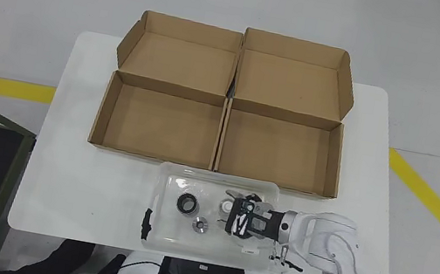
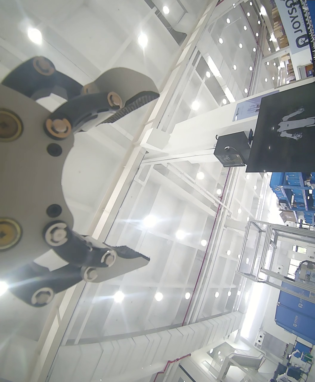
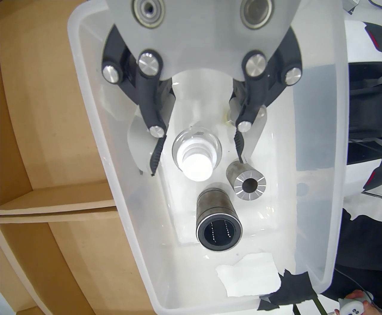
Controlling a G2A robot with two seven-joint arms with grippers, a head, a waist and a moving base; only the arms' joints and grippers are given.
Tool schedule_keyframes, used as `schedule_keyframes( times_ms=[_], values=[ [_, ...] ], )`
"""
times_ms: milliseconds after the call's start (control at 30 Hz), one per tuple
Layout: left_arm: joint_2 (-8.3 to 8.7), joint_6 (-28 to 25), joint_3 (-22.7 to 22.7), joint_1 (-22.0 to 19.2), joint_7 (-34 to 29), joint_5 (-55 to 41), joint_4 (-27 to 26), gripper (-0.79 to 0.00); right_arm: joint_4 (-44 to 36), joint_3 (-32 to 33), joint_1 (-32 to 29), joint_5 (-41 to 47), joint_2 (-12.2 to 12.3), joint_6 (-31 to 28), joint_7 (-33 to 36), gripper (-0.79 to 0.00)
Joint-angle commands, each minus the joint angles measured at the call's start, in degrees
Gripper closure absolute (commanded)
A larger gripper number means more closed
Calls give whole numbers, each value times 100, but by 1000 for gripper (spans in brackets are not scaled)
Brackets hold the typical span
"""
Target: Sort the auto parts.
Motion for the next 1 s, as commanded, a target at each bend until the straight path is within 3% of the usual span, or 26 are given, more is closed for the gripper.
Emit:
schedule_keyframes(
  times_ms=[0,133,200,367,733,967],
  values=[
    [0,0,0,0,0,0,0,-785,8,-8,3,-6,7,12,-13,-388],
    [0,0,0,0,0,0,0,-785,40,-27,19,-17,22,29,-64,-348],
    [0,0,0,0,0,0,0,-785,59,-28,32,-17,30,34,-91,-292],
    [0,0,0,0,0,0,0,-785,37,105,55,32,72,-49,-187,0],
    [0,0,0,0,0,0,0,-785,-532,598,-149,656,176,-60,-462,0],
    [0,0,0,0,0,0,0,-785,-958,921,-122,1092,207,224,-758,0]
  ],
)
